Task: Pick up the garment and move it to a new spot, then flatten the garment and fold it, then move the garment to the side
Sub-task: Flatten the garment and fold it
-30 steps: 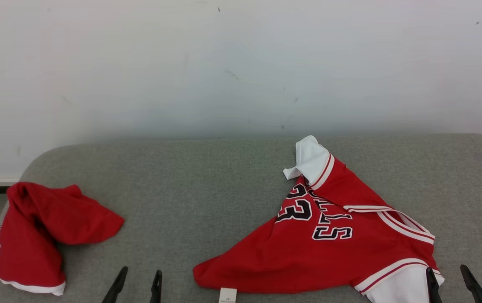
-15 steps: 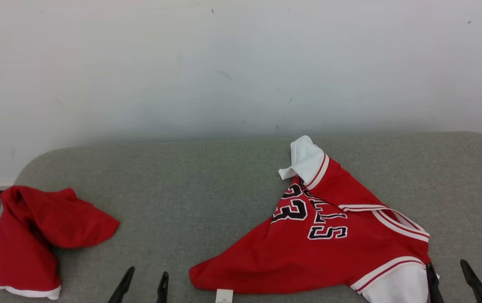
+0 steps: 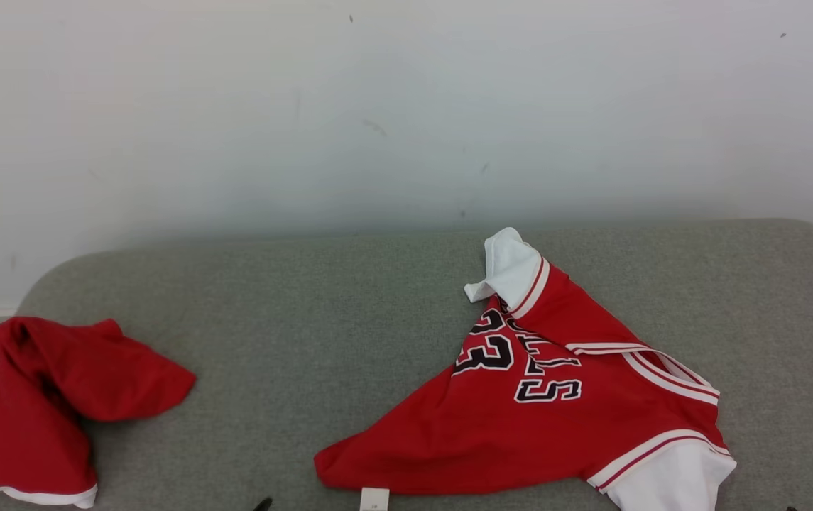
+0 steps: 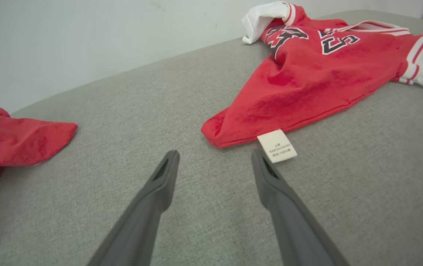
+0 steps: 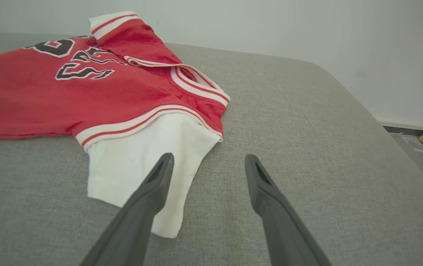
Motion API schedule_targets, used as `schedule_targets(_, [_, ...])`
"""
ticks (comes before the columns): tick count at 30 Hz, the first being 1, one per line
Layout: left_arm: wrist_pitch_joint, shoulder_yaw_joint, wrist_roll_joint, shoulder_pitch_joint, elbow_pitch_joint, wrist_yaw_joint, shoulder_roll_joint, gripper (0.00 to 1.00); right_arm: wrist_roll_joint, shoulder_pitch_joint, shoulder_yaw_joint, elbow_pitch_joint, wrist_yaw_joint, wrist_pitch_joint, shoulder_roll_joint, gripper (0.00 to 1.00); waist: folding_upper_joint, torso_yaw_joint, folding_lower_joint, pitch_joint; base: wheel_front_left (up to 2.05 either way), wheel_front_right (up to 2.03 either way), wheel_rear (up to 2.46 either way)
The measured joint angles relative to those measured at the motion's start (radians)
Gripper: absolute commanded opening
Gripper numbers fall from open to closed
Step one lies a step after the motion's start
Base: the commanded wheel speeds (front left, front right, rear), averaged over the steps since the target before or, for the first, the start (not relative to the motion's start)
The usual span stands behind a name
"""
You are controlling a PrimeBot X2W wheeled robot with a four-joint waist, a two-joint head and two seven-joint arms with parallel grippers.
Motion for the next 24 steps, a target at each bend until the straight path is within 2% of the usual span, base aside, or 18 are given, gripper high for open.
schedule_targets(5, [0.019,-0.042,0.034,-0.059,0.03,-0.008,0.019,1.0,0.016,0.02,0.002,0.002,0.0,0.13,0.021,1.0,0.0,-0.006,0.0,0.023,0.0,0.0,0.0])
schedule_targets(10, [0.021,-0.084,0.07,-0.112,0.055,-0.016,0.039,1.0,0.03,0.023,0.04,0.013,0.0,0.177,0.04,1.0,0.0,-0.015,0.0,0.05,0.0,0.0,0.0])
schedule_targets(24, [-0.006,-0.166,0.119,-0.212,0.121,-0.025,0.075,1.0,0.021,-0.082,0.084,0.123,0.0,0.129,0.06,1.0,0.0,-0.018,0.0001,0.12,0.0,0.0,0.0])
